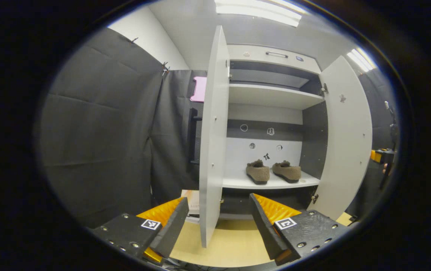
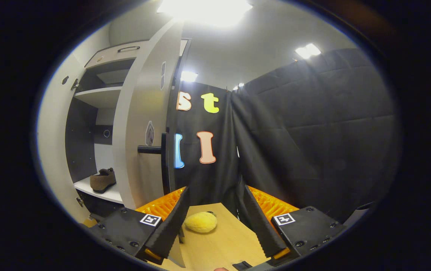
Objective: Grab one shoe with the right hand and put it into the shoe cabinet, grab the other shoe with the left hand and put it into the shoe cabinet; then close the right door with the right hand and the left door with the left hand.
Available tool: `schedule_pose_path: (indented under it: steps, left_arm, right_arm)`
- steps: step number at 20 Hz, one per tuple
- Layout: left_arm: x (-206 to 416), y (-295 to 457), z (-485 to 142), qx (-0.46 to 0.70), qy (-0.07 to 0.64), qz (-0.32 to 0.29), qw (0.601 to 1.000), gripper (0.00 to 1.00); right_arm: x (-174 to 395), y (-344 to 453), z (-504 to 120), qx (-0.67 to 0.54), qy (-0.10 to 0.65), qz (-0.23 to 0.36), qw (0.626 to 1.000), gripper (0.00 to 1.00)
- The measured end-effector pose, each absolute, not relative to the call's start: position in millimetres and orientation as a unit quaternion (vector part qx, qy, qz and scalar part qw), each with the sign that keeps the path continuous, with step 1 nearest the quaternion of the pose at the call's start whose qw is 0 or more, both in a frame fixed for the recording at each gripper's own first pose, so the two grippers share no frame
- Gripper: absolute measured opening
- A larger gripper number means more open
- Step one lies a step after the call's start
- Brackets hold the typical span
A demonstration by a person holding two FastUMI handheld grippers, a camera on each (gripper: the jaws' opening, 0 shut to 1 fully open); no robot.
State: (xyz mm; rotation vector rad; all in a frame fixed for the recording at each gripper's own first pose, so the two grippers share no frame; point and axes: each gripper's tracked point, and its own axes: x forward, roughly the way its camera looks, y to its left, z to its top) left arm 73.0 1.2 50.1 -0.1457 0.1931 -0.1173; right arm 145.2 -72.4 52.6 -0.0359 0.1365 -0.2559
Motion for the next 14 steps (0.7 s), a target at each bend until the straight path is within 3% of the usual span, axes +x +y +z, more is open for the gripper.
schedule_pose_path:
  steps: [7,8,14]
  left_arm:
    - [74,-10,53,-0.065,0.096,-0.073,0.991,0.99]
    - [72,-10,53,-0.065,0.096,-0.072,0.991,0.99]
    - [67,-2,51,-0.068,0.100,-0.061,0.991,0.99]
  right_arm:
    - [147,-36,51,-0.003,0.066,-0.068,0.995,0.89]
    - [148,-31,51,0.000,0.066,-0.060,0.996,0.93]
    - [157,12,44,0.024,0.072,-0.004,0.997,0.93]
